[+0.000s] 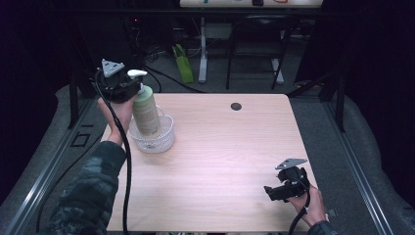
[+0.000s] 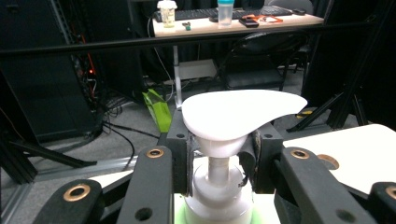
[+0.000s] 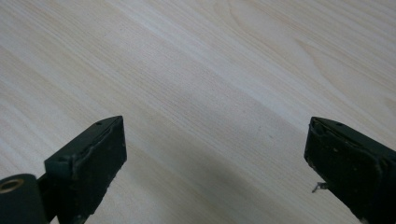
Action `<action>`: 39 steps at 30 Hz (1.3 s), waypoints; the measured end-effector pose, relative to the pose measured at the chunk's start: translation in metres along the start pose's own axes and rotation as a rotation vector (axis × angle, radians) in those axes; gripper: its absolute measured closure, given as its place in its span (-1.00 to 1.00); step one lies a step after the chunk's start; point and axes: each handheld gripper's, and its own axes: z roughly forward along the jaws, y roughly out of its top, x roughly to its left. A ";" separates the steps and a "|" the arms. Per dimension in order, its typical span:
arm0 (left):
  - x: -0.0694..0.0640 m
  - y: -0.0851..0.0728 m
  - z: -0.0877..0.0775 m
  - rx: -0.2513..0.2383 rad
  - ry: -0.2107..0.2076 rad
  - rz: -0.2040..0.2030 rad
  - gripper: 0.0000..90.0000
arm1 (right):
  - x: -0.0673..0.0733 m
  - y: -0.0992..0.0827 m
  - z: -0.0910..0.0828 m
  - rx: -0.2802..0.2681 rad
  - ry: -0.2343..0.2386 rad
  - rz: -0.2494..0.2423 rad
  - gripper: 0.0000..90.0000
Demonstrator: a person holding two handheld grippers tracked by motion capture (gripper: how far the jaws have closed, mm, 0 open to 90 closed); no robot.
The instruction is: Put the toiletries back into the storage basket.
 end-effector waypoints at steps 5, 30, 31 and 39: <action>0.001 -0.012 0.003 0.016 -0.011 -0.007 0.50 | 0.001 0.000 0.000 -0.001 0.005 0.002 -0.89; 0.003 -0.050 0.006 0.086 -0.037 0.006 0.50 | 0.002 0.000 0.000 -0.003 0.006 -0.011 -0.89; 0.002 -0.052 0.006 0.075 -0.039 0.004 0.50 | 0.002 0.000 0.000 -0.005 0.006 -0.010 -0.89; -0.003 -0.056 -0.002 0.081 -0.026 0.025 0.50 | 0.003 0.000 0.000 -0.004 0.007 -0.011 -0.89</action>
